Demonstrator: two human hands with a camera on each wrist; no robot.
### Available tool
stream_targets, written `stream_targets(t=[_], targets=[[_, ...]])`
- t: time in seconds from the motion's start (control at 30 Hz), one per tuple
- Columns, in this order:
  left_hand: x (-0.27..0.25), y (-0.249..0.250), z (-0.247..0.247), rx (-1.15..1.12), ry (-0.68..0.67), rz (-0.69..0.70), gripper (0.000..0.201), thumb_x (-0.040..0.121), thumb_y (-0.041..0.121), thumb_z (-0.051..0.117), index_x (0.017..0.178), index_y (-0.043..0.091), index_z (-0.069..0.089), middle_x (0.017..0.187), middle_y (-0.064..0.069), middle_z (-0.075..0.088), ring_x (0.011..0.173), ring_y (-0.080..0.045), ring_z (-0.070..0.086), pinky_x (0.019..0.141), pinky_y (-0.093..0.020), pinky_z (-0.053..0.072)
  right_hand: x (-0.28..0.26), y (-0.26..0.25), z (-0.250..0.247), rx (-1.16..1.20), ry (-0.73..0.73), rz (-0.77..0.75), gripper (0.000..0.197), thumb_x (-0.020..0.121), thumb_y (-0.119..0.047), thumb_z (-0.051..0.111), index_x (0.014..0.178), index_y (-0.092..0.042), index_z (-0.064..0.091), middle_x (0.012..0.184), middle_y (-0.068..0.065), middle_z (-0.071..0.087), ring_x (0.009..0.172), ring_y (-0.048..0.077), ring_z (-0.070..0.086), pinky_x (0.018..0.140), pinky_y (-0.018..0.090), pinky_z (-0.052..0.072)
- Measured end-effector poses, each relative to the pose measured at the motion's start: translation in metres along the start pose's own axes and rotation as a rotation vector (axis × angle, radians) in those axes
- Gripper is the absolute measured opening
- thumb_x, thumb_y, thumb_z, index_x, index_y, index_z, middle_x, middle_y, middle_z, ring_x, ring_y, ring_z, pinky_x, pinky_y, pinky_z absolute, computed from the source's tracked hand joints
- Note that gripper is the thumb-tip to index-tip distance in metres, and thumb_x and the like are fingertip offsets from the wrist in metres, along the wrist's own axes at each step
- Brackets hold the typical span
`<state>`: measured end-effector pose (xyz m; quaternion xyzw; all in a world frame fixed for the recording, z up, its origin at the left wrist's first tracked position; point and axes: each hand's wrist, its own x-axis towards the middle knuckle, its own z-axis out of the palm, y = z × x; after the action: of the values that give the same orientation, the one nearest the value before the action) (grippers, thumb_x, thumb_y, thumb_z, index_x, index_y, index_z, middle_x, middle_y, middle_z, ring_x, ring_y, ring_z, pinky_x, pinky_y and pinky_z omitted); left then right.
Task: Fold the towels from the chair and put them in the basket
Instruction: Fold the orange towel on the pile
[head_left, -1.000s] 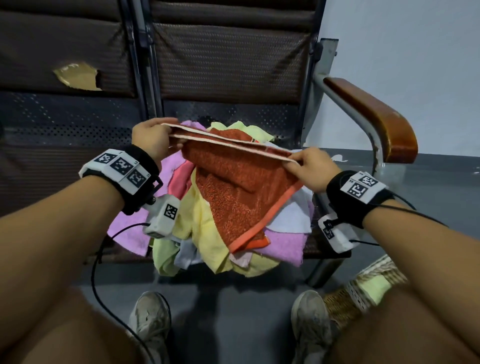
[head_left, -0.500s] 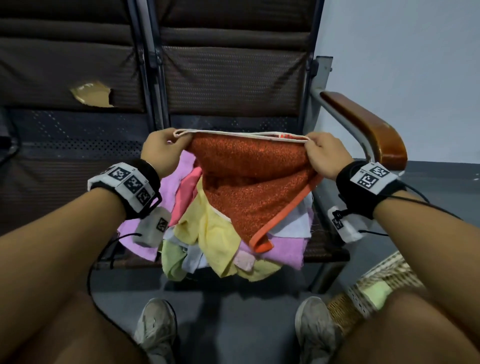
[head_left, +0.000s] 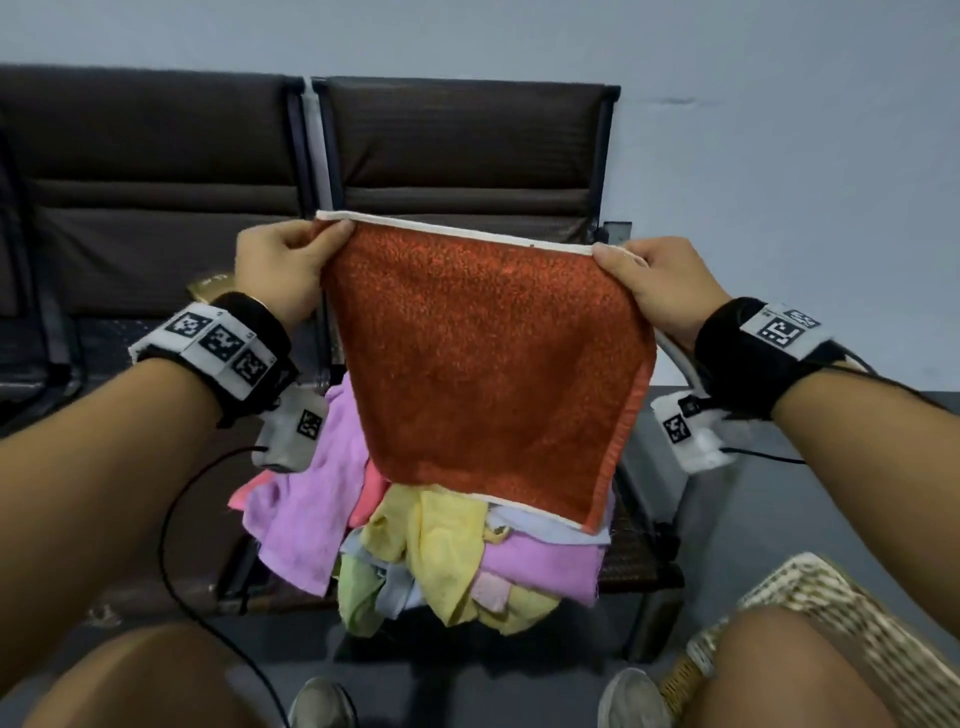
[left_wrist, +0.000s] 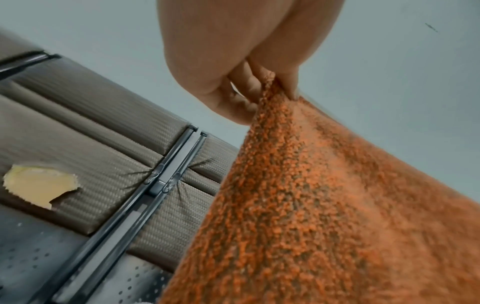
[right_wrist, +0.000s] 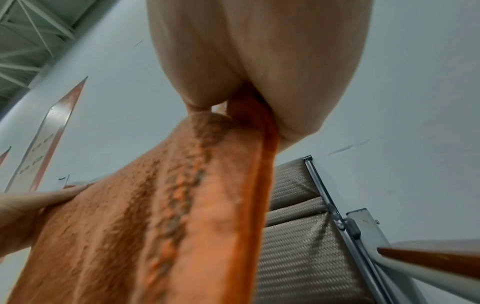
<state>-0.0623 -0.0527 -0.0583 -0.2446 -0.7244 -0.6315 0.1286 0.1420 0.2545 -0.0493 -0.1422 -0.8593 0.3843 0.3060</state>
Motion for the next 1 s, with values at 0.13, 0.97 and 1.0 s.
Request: stream_targets(t=[0.13, 0.97, 1.0], targets=[[0.004, 0.001, 0.003, -0.081, 0.003, -0.123, 0.021, 0.088, 0.038, 0.069, 0.075, 0.023, 0.075, 0.082, -0.005, 0.063, 0.08, -0.017, 0.053, 0.073, -0.034, 0.044, 0.005, -0.008, -0.001, 0.077, -0.069, 0.103, 0.047, 0.09, -0.052, 0.062, 0.058, -0.019, 0.065, 0.055, -0.01, 0.056, 0.056, 0.009, 0.051, 0.061, 0.03, 0.041], [-0.075, 0.036, 0.075, -0.346, -0.337, -0.409, 0.033, 0.087, 0.0, 0.052, 0.12, 0.006, 0.058, 0.081, -0.012, 0.051, 0.057, -0.016, 0.049, 0.05, -0.017, 0.037, -0.038, -0.083, 0.055, 0.519, -0.512, 0.306, 0.033, 0.102, -0.001, 0.043, 0.127, -0.006, 0.063, 0.091, 0.01, 0.066, 0.069, 0.016, 0.062, 0.059, 0.025, 0.05], [-0.076, 0.032, 0.077, -0.344, -0.412, -0.438, 0.028, 0.087, 0.005, 0.054, 0.114, 0.008, 0.06, 0.083, -0.013, 0.049, 0.063, -0.018, 0.046, 0.056, -0.021, 0.035, -0.038, -0.083, 0.057, 0.543, -0.502, 0.315, 0.034, 0.102, -0.002, 0.041, 0.129, -0.007, 0.062, 0.097, 0.012, 0.066, 0.077, 0.018, 0.062, 0.063, 0.026, 0.049]])
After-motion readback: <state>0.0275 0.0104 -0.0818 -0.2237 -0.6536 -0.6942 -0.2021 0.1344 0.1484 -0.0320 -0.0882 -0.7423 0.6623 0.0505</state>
